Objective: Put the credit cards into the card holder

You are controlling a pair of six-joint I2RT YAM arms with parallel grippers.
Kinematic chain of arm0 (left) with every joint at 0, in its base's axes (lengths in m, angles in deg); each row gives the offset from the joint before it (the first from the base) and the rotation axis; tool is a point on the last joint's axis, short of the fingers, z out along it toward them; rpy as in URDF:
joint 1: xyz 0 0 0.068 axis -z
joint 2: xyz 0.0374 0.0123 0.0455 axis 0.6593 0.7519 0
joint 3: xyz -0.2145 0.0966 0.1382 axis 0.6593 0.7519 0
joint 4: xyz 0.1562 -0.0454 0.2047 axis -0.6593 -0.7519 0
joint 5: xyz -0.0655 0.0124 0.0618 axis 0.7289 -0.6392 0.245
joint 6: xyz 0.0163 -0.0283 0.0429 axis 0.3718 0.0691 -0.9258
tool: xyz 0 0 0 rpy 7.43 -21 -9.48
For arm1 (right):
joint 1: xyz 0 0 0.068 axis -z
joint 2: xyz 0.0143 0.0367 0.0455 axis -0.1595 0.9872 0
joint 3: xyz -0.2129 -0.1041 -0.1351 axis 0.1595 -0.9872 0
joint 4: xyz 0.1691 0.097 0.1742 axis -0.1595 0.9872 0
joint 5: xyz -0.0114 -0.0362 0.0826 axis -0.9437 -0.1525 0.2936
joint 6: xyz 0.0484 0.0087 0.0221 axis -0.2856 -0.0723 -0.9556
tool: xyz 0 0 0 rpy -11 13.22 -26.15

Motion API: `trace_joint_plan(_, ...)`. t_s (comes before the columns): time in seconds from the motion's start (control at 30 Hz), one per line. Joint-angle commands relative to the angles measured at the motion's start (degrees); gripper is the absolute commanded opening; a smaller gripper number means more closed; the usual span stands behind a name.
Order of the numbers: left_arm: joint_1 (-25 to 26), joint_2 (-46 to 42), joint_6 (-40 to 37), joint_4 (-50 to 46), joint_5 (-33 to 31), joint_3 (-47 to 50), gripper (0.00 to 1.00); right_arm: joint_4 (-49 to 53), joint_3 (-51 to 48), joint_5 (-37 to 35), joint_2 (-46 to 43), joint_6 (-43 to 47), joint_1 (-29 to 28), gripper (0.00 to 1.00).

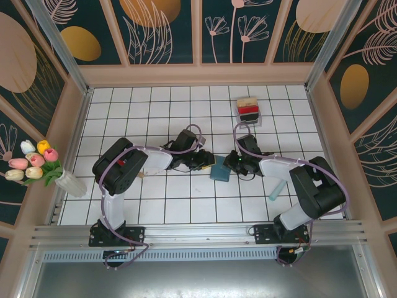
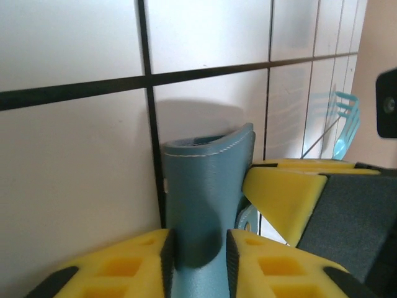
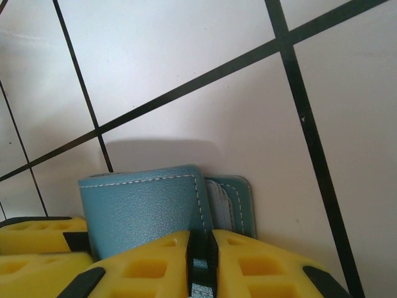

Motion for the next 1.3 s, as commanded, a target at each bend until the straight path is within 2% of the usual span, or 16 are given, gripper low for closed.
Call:
trace_joint_plan(0.0, 1.39, -0.87, 0.11, 4.24, 2.8, -0.7, 0.18, 5.32, -2.48, -0.98, 2.4, -0.56, 0.12, 0.19)
trace_joint_plan(0.17, 1.39, -1.8, 1.17, 7.62, 2.83, 0.31, 0.01, 6.77, -0.07, -1.28, 0.71, 0.73, 0.08, 0.21)
trace_joint_plan(0.2, 1.39, -1.93, 1.95, 9.24, 3.17, 1.38, 0.0, 7.2, 0.77, -1.38, 0.3, 1.05, 0.11, 0.21)
trace_joint_plan(0.47, 1.33, -3.9, 4.33, 13.42, 1.38, 3.43, 0.0, 10.91, 4.19, -3.78, -4.05, 2.36, -0.36, 0.27)
trace_joint_plan(0.7, 1.37, -4.25, 3.8, 12.33, 0.72, 3.17, 0.0, 14.2, 6.07, -7.81, -4.8, 4.59, -2.86, 0.46)
trace_joint_plan(0.93, 1.38, -4.23, 3.9, 11.25, -0.46, 3.09, 0.0, 14.13, 7.24, -7.7, -2.9, 5.2, -6.07, 0.56)
trace_joint_plan(1.0, 1.32, -4.45, 4.11, 11.18, -1.02, 3.18, 0.0, 14.64, 7.3, -7.04, -1.9, 5.33, -6.45, 0.56)
trace_joint_plan(1.13, 1.32, -4.82, 4.15, 10.92, -2.27, 3.53, 0.0, 18.51, 7.7, -11.07, 1.52, 5.08, -7.88, 0.52)
trace_joint_plan(1.2, 1.28, -4.99, 4.32, 11.01, -2.87, 3.86, 0.0, 19.83, 7.81, -12.54, 3.23, 5.3, -8.85, 0.42)
trace_joint_plan(1.27, 1.35, -5.1, 4.5, 11.03, -3.47, 4.04, 0.0, 21.36, 8.19, -13.71, 4.25, 5.4, -9.83, 0.38)
